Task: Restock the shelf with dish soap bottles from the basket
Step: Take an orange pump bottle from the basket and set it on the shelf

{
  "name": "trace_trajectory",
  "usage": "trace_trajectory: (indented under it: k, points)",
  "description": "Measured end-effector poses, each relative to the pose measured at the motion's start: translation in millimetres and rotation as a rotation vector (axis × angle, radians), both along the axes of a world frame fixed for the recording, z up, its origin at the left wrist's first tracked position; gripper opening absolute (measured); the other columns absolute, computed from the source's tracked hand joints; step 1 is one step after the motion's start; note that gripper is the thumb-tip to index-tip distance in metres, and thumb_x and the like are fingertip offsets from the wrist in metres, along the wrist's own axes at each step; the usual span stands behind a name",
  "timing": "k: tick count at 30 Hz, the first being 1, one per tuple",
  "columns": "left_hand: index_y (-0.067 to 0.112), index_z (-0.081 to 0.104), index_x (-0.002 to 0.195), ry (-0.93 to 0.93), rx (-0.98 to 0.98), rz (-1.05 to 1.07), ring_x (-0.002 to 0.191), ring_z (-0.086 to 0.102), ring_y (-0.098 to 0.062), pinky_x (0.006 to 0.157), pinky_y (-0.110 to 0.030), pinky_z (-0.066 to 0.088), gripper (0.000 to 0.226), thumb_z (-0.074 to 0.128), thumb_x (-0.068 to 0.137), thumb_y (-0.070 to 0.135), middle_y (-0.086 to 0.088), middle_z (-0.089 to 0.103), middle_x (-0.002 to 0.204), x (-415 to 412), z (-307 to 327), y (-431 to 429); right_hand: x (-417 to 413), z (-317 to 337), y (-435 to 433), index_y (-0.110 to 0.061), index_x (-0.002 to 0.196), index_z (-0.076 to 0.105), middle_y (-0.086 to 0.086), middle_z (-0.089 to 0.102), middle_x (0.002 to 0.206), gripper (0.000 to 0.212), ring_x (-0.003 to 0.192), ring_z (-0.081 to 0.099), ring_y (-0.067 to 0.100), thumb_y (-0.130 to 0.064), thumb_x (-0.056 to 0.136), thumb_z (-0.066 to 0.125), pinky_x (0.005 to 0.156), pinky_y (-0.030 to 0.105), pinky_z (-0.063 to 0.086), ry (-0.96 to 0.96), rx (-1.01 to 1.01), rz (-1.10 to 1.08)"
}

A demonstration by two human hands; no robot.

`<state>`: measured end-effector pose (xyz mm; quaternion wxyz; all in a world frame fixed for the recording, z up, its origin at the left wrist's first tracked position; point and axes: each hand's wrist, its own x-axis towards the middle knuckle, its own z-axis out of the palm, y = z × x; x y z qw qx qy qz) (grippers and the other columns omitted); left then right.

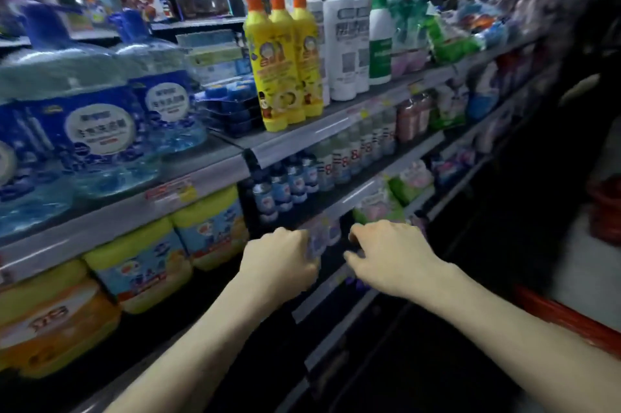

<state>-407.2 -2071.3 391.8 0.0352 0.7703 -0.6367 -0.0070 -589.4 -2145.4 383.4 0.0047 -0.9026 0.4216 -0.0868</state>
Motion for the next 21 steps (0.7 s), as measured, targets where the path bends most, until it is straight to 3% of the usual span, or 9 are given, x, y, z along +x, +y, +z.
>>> trace_trajectory:
  k: [5, 9, 15, 18, 21]
  points:
    - [0.025, 0.064, 0.12, 0.044, 0.067, -0.171, 0.107, 0.068, -0.034, 0.075, -0.037, 0.041, 0.033, 0.053, 0.098, 0.048, -0.005, 0.068, 0.12, -52, -36, -82, -51, -32, -40, -0.025, 0.109, 0.063, 0.003, 0.072, 0.115, 0.031, 0.109, 0.069, 0.032, -0.051, 0.098, 0.05, 0.084, 0.039, 0.052, 0.023, 0.03, -0.234]
    - [0.026, 0.064, 0.123, 0.08, 0.11, -0.312, 0.103, 0.068, -0.033, 0.074, -0.036, 0.041, 0.036, 0.051, 0.098, 0.049, -0.004, 0.068, 0.118, -92, -57, -136, -88, -50, -66, -0.026, 0.116, 0.063, 0.003, 0.071, 0.118, 0.037, 0.111, 0.068, 0.033, -0.054, 0.098, 0.049, 0.086, 0.041, 0.052, 0.078, 0.097, -0.395]
    - [0.026, 0.063, 0.135, 0.096, 0.159, -0.486, 0.113, 0.069, -0.03, 0.084, -0.04, 0.053, 0.044, 0.053, 0.1, 0.05, -0.004, 0.069, 0.126, -148, -86, -198, -143, -80, -93, -0.026, 0.123, 0.063, 0.005, 0.072, 0.12, 0.041, 0.111, 0.069, 0.033, -0.055, 0.098, 0.049, 0.085, 0.041, 0.052, 0.079, 0.16, -0.622]
    - [0.026, 0.061, 0.139, 0.079, 0.224, -0.559, 0.111, 0.069, -0.029, 0.08, -0.04, 0.052, 0.046, 0.054, 0.101, 0.052, -0.004, 0.068, 0.125, -179, -103, -217, -173, -97, -100, -0.025, 0.12, 0.064, 0.004, 0.072, 0.116, 0.039, 0.107, 0.069, 0.031, -0.054, 0.098, 0.051, 0.078, 0.039, 0.047, 0.075, 0.182, -0.703]
    - [0.026, 0.059, 0.142, 0.06, 0.282, -0.625, 0.115, 0.068, -0.03, 0.088, -0.043, 0.055, 0.05, 0.054, 0.101, 0.053, -0.006, 0.066, 0.131, -214, -125, -236, -204, -118, -106, -0.024, 0.113, 0.065, 0.005, 0.073, 0.11, 0.036, 0.101, 0.07, 0.033, -0.054, 0.096, 0.052, 0.071, 0.038, 0.041, 0.064, 0.21, -0.792]
